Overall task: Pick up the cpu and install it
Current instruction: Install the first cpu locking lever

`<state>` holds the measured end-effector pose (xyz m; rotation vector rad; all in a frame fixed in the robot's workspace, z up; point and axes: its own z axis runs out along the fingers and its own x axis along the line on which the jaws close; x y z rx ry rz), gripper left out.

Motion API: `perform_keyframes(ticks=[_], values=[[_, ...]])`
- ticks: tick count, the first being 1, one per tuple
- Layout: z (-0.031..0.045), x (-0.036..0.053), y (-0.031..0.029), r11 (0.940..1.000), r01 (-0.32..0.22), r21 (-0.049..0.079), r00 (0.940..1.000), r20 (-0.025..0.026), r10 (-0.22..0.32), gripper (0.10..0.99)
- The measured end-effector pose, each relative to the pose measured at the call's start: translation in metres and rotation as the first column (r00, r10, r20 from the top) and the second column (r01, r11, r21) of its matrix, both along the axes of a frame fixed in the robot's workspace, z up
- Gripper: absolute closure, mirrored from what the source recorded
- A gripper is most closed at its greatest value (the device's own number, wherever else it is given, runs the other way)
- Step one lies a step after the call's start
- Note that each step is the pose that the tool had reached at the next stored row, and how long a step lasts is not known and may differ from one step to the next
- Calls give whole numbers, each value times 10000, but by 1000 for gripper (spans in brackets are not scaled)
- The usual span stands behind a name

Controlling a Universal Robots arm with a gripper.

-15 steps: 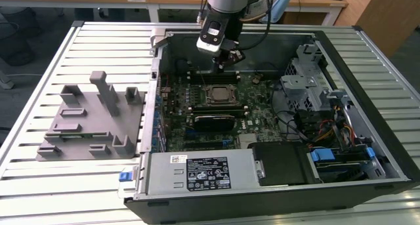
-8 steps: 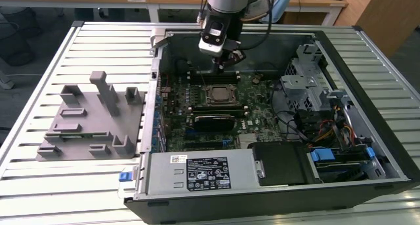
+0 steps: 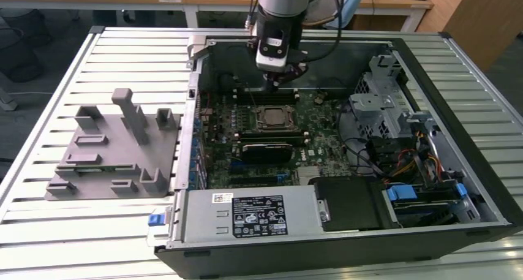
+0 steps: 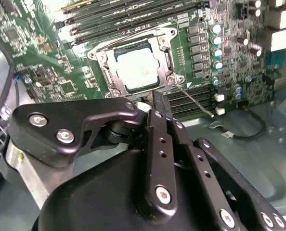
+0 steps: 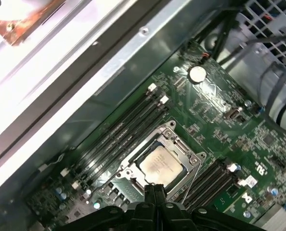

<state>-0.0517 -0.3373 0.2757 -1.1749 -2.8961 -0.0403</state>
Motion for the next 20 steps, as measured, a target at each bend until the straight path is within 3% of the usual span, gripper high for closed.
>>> perform_keyframes(ticks=[5,10,15,20], values=[[-7,0,0,9958,-913,0,9958,0,913,980],[-10,0,0,9835,-1811,0,9835,0,1811,980],[-13,0,0,9632,-2686,0,9632,0,2686,980],[-18,0,0,9346,-3556,0,9346,0,3556,980]])
